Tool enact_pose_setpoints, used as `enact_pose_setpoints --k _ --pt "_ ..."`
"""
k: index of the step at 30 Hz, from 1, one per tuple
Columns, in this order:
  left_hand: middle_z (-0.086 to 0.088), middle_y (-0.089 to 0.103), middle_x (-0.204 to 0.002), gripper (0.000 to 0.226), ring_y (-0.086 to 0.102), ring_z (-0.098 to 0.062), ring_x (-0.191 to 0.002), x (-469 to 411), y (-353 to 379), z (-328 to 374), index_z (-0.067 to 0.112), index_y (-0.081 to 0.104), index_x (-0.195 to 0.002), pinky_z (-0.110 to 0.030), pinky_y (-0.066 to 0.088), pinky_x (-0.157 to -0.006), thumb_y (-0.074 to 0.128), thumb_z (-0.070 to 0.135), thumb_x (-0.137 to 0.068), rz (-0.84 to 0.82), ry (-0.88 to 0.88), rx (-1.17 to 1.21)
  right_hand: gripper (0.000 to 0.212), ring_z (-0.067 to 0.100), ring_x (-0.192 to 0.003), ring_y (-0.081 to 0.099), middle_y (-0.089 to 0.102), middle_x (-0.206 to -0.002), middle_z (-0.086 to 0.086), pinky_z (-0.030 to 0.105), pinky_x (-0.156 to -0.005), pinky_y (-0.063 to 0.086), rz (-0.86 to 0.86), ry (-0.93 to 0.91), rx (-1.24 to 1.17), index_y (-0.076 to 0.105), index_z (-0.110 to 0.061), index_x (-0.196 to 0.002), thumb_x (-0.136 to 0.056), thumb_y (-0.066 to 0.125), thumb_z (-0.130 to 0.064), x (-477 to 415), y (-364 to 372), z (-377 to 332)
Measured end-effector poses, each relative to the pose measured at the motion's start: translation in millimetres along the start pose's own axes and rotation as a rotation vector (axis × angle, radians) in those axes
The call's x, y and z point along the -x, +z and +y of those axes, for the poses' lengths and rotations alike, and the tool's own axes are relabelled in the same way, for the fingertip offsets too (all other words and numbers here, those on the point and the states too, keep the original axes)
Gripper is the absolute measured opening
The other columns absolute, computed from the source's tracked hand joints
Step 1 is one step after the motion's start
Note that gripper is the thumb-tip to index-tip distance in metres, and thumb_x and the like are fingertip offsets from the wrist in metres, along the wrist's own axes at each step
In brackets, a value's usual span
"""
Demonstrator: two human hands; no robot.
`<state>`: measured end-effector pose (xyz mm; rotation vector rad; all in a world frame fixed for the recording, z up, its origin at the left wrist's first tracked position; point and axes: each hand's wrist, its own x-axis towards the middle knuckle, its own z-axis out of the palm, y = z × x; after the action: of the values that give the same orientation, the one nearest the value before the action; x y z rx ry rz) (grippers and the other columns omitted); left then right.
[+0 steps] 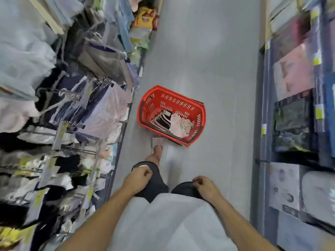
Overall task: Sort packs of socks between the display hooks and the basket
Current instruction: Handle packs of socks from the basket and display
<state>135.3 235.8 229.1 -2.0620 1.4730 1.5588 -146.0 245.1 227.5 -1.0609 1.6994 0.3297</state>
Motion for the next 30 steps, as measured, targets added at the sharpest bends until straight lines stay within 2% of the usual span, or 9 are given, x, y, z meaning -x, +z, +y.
enact_pose_setpoints --k 4,8,11,13,17,22,25,27,30 --pt "-0.007 0.068 -0.118 0.022 0.061 -0.030 -0.111 -89 -54 35 0.018 0.066 -0.110 -0.040 0.048 -0.096 0.049 0.028 -0.099 -0.122 -0.024 -0.075 0.022 0.018 -0.111 0.063 0.069 -0.116 0.001 0.024 -0.093 0.044 -0.007 -0.002 -0.140 0.068 -0.016 -0.116 -0.096 0.058 -0.017 -64 -32 -59" --pt "-0.017 0.069 -0.112 0.026 0.062 -0.034 -0.107 -189 -87 74 0.006 0.066 -0.105 -0.040 0.048 -0.088 0.048 0.024 -0.099 -0.147 0.002 -0.162 0.018 0.024 -0.087 0.067 0.071 -0.095 0.005 0.032 -0.082 0.051 -0.030 0.001 -0.279 0.068 -0.012 -0.107 -0.093 0.057 -0.017 -143 -52 -106" --pt "-0.017 0.070 -0.109 0.019 0.063 -0.034 -0.106 -265 -84 99 0.006 0.067 -0.100 -0.043 0.049 -0.089 0.051 0.015 -0.097 -0.132 0.029 -0.140 0.031 0.027 -0.088 0.066 0.070 -0.092 -0.001 0.043 -0.081 0.053 0.049 0.065 -0.347 0.058 -0.039 -0.110 -0.080 0.049 -0.040 -208 -54 -119" --pt "-0.013 0.072 -0.109 0.018 0.064 -0.032 -0.106 -318 -70 109 0.013 0.069 -0.101 -0.042 0.050 -0.092 0.053 0.017 -0.095 -0.107 0.024 -0.113 0.033 0.019 -0.087 0.064 0.067 -0.090 -0.010 0.044 -0.084 0.052 0.089 0.105 -0.406 0.050 -0.050 -0.113 -0.082 0.050 -0.040 -258 -51 -122" --pt "-0.012 0.072 -0.109 0.022 0.064 -0.032 -0.105 -425 -14 110 0.013 0.069 -0.101 -0.039 0.051 -0.090 0.051 0.025 -0.097 -0.115 -0.019 -0.023 0.048 0.021 -0.095 0.061 0.064 -0.099 -0.006 0.024 -0.080 0.041 0.146 0.186 -0.475 0.048 -0.014 -0.137 -0.090 0.061 -0.016 -376 -39 -104" --pt "-0.008 0.066 -0.119 0.025 0.059 -0.024 -0.100 -536 73 87 0.014 0.061 -0.117 -0.030 0.041 -0.077 0.053 0.026 -0.096 -0.144 -0.153 0.136 0.067 0.032 -0.120 0.058 0.059 -0.133 0.012 0.042 -0.100 0.047 0.165 0.266 -0.426 0.031 -0.004 -0.145 -0.090 0.065 -0.025 -505 -8 -58" --pt "-0.012 0.060 -0.129 0.043 0.056 -0.029 -0.107 -588 115 67 0.011 0.048 -0.134 -0.028 0.034 -0.074 0.053 0.029 -0.096 -0.128 -0.262 0.172 0.061 0.033 -0.120 0.057 0.055 -0.132 0.015 0.046 -0.102 0.048 0.203 0.256 -0.435 0.040 0.000 -0.135 -0.084 0.070 -0.018 -567 11 -40" --pt "-0.016 0.054 -0.135 0.053 0.056 -0.033 -0.117 -616 135 58 0.008 0.039 -0.140 -0.031 0.040 -0.078 0.055 0.030 -0.095 -0.104 -0.335 0.218 0.066 0.033 -0.121 0.057 0.053 -0.133 0.016 0.046 -0.102 0.048 0.236 0.264 -0.485 0.041 -0.002 -0.134 -0.081 0.076 -0.018 -599 19 -32" --pt "-0.016 0.045 -0.143 0.065 0.049 -0.035 -0.128 -645 155 54 0.005 0.033 -0.143 -0.041 0.047 -0.100 0.060 0.034 -0.091 -0.035 -0.424 0.293 0.095 0.034 -0.132 0.047 0.041 -0.147 0.017 0.044 -0.110 0.041 0.234 0.334 -0.576 0.023 -0.003 -0.147 -0.078 0.082 -0.031 -628 27 -26"
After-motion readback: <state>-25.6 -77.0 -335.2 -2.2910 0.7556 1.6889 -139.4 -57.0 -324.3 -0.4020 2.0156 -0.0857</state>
